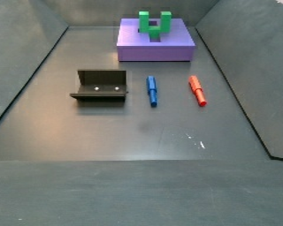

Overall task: Pick up the brown object. Move up. Move to above the board. Insert the brown object.
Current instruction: Insert the brown object.

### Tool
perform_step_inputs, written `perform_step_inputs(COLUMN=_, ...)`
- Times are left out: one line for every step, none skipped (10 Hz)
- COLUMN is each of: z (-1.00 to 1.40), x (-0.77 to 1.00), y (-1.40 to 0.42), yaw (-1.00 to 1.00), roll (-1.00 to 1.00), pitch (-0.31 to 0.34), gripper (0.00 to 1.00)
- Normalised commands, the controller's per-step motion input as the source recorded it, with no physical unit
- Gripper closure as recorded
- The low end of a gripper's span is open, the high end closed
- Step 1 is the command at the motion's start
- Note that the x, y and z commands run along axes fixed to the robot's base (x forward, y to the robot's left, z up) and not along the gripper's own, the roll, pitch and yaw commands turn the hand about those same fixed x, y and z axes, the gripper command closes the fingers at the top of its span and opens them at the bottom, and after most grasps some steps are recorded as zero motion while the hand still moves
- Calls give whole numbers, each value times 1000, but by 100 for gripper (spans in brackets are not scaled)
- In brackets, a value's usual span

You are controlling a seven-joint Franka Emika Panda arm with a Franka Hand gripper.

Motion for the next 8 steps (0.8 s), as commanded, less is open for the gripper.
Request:
perform_step_inputs(z=-371, x=6, y=-194, yaw=-940, roll=0, pitch=-71, gripper=100)
perform_step_inputs(z=-446, x=0, y=-174, yaw=-929, roll=0, pitch=-154, gripper=100)
perform_step_inputs(z=-500, x=0, y=-143, yaw=-911, roll=-30, pitch=-224, gripper=100)
perform_step_inputs(z=-600, x=0, y=0, yaw=-540, roll=-114, pitch=-204, gripper=100)
perform_step_inputs(z=-494, x=0, y=0, yaw=-311, roll=-96, pitch=-187, gripper=100)
perform_step_inputs(z=-323, x=0, y=0, yaw=-163, roll=-87, pitch=-156, gripper=100)
perform_step_inputs(z=-191, x=0, y=0, yaw=0, roll=0, pitch=-129, gripper=100)
perform_step_inputs(z=-206, x=-46, y=0, yaw=0, roll=17, pitch=-124, gripper=100)
